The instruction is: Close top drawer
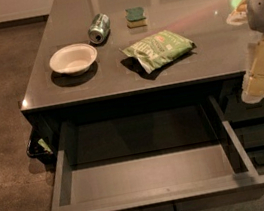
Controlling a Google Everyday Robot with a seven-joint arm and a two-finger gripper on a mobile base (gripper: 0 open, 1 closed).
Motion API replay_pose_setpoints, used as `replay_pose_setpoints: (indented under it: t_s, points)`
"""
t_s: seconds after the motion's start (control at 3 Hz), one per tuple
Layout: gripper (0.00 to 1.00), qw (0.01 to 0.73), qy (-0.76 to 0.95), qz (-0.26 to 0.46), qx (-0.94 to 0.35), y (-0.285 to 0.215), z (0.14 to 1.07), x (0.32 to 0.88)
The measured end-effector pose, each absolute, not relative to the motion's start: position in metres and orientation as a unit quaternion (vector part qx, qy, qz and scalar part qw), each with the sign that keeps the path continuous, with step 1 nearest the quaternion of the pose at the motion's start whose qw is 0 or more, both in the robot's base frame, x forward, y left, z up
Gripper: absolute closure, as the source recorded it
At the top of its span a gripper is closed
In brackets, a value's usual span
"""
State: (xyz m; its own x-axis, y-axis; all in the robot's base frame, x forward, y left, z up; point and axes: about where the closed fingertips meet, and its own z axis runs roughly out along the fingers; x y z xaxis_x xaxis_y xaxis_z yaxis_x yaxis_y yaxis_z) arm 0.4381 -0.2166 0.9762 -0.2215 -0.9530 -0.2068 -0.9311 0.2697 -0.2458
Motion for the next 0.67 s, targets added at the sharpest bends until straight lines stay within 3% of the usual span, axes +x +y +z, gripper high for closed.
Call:
replay_pose_setpoints:
  t_s: [0.67]
  points:
    - [0.0, 0.163, 0.778, -0.009, -0.607, -0.208, 0.943, 0.425]
